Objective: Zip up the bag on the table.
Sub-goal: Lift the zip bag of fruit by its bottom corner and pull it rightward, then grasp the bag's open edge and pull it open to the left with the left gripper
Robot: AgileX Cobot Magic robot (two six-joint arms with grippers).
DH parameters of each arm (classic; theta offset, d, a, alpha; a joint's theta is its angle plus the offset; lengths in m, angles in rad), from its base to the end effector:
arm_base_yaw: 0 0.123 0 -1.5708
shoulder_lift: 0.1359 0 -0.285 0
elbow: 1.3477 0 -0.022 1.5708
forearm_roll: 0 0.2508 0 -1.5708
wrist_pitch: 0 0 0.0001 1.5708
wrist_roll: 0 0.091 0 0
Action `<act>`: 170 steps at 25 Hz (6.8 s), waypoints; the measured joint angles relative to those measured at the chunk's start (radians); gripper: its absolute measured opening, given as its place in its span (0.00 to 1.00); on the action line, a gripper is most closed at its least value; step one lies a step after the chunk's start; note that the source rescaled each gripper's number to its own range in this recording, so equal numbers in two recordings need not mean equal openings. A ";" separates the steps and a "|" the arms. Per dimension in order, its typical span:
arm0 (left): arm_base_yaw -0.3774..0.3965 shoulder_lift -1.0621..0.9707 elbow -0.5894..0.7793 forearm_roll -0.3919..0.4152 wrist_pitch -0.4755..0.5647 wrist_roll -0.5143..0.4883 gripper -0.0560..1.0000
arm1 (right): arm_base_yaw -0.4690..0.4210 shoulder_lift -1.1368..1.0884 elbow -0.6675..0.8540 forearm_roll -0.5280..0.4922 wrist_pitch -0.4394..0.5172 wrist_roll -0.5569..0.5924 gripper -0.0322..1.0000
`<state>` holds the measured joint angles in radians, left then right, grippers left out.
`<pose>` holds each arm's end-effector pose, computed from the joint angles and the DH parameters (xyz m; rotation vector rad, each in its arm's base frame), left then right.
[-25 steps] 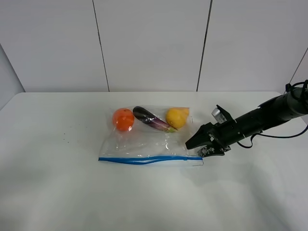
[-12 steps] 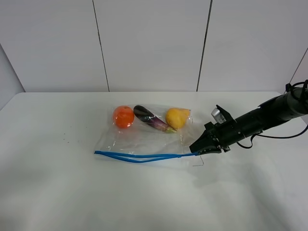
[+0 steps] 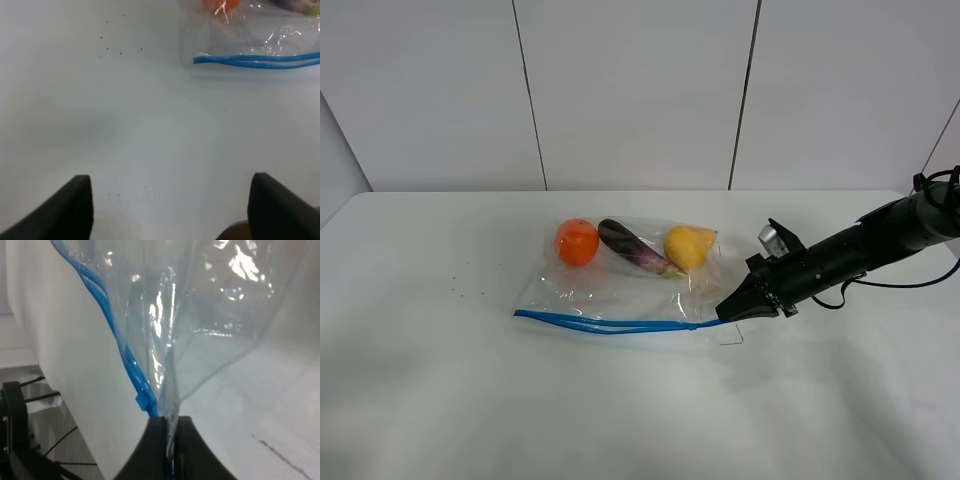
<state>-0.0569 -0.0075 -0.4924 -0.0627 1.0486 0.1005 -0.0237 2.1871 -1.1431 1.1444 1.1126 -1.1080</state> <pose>-0.0050 -0.0047 0.2763 0.1621 2.0246 -0.0474 0.3544 0.0660 0.0865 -0.3631 2.6856 1.4004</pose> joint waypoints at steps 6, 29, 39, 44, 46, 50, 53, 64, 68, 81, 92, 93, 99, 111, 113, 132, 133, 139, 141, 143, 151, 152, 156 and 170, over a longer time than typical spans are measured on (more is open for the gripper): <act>0.000 0.000 0.000 0.000 0.000 0.000 1.00 | 0.000 0.000 0.000 0.019 0.039 0.000 0.04; 0.000 0.000 0.000 0.000 0.000 0.000 1.00 | 0.000 -0.060 0.000 0.146 0.090 0.132 0.04; 0.000 0.000 0.000 0.000 0.000 0.000 1.00 | 0.000 -0.113 0.000 0.163 0.090 0.149 0.04; 0.000 0.000 0.000 0.000 0.000 0.000 1.00 | 0.000 -0.113 0.000 0.163 0.090 0.149 0.04; 0.000 0.000 0.000 0.000 0.000 0.000 1.00 | 0.000 -0.113 0.000 0.163 0.090 0.149 0.04; 0.000 0.000 0.000 0.000 0.000 -0.001 1.00 | 0.000 -0.113 0.000 0.163 0.090 0.149 0.04; 0.000 0.001 -0.014 0.002 -0.010 -0.025 1.00 | 0.000 -0.113 0.000 0.163 0.090 0.149 0.04; 0.000 0.463 -0.309 -0.013 -0.216 -0.046 1.00 | 0.000 -0.113 0.000 0.163 0.090 0.149 0.04; 0.000 0.656 -0.371 -0.134 -0.276 0.029 1.00 | 0.000 -0.113 0.000 0.163 0.090 0.149 0.04; -0.003 1.039 -0.258 -0.874 -0.336 0.387 1.00 | 0.000 -0.113 0.000 0.163 0.090 0.149 0.04; -0.376 1.197 -0.181 -1.088 -0.680 0.340 1.00 | 0.000 -0.113 0.000 0.163 0.090 0.149 0.04; -0.423 1.228 -0.181 -1.108 -0.728 0.329 1.00 | 0.000 -0.113 0.000 0.163 0.090 0.149 0.04; -0.638 1.415 -0.210 -1.289 -0.928 0.293 1.00 | 0.000 -0.113 0.000 0.163 0.090 0.149 0.04; -0.675 1.764 -0.466 -1.511 -0.811 0.289 1.00 | 0.000 -0.113 0.000 0.163 0.090 0.149 0.04; -0.675 1.809 -0.485 -1.543 -0.798 0.306 1.00 | 0.000 -0.113 0.000 0.163 0.090 0.149 0.04; -0.585 1.899 -0.550 -1.667 -0.818 0.320 1.00 | 0.000 -0.113 0.000 0.165 0.090 0.149 0.04; -0.585 1.899 -0.550 -1.667 -0.831 0.291 1.00 | 0.000 -0.113 0.000 0.166 0.090 0.149 0.04; -0.624 1.899 -0.550 -1.668 -0.923 0.086 1.00 | 0.000 -0.113 0.000 0.166 0.090 0.149 0.04; -0.647 1.899 -0.550 -1.668 -0.974 0.055 1.00 | 0.000 -0.113 0.000 0.166 0.090 0.149 0.03; -0.656 1.899 -0.550 -1.667 -1.005 0.045 0.99 | 0.000 -0.113 0.000 0.166 0.090 0.149 0.03; -0.656 1.900 -0.555 -1.670 -1.083 -0.017 0.82 | 0.000 -0.113 0.000 0.166 0.090 0.149 0.03; -0.656 1.900 -0.555 -1.670 -1.083 -0.027 0.82 | 0.000 -0.113 0.000 0.166 0.090 0.149 0.03; -0.656 1.900 -0.558 -1.670 -1.060 -0.062 0.81 | 0.000 -0.113 0.000 0.166 0.090 0.149 0.03; -0.666 1.900 -0.608 -1.670 -1.079 -0.047 0.68 | 0.000 -0.113 0.000 0.170 0.090 0.149 0.03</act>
<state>-0.7234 1.8921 -1.1005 -1.7330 -0.0301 0.0535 -0.0237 2.0743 -1.1431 1.3140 1.2026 -0.9592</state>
